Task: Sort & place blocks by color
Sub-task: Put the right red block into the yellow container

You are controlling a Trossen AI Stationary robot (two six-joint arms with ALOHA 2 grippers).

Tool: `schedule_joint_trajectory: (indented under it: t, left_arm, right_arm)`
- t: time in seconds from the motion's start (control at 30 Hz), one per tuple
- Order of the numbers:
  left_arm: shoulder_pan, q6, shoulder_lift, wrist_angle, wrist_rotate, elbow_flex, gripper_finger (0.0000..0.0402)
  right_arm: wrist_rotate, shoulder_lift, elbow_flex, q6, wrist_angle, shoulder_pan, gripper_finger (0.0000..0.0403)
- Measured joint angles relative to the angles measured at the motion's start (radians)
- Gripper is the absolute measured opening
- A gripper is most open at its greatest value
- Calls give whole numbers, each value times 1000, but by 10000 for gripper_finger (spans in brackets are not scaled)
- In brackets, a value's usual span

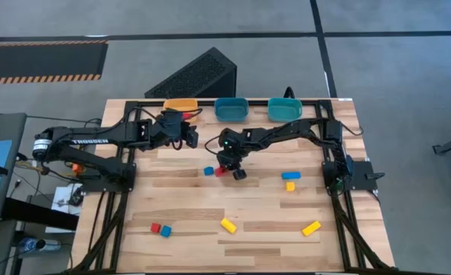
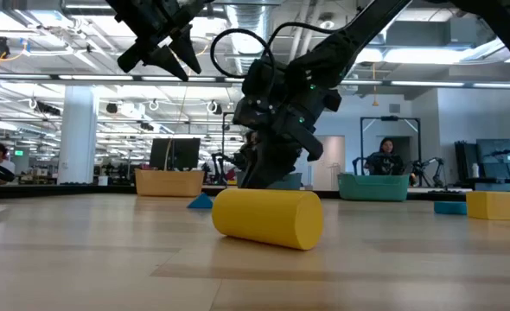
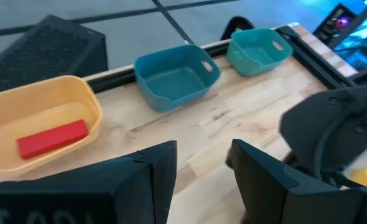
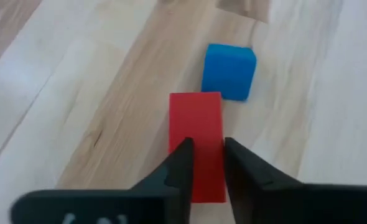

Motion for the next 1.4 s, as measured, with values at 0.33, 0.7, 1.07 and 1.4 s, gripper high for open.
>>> schedule_joint_trajectory:
  t: [0.33,0.7,1.07,1.4]
  left_arm:
    - [12,-103,-1,-119,18,0,141]
    - [186,-119,-1,-154,119,0,141]
    - [311,-9,-1,115,264,0,141]
    - [350,31,-1,143,296,0,141]
  right_arm:
    - [-3,-115,-13,81,0,-55,6]
    - [101,-322,-3,32,197,-178,4]
    - [101,-359,40,32,200,-224,8]
    - [74,-359,40,34,197,-207,8]
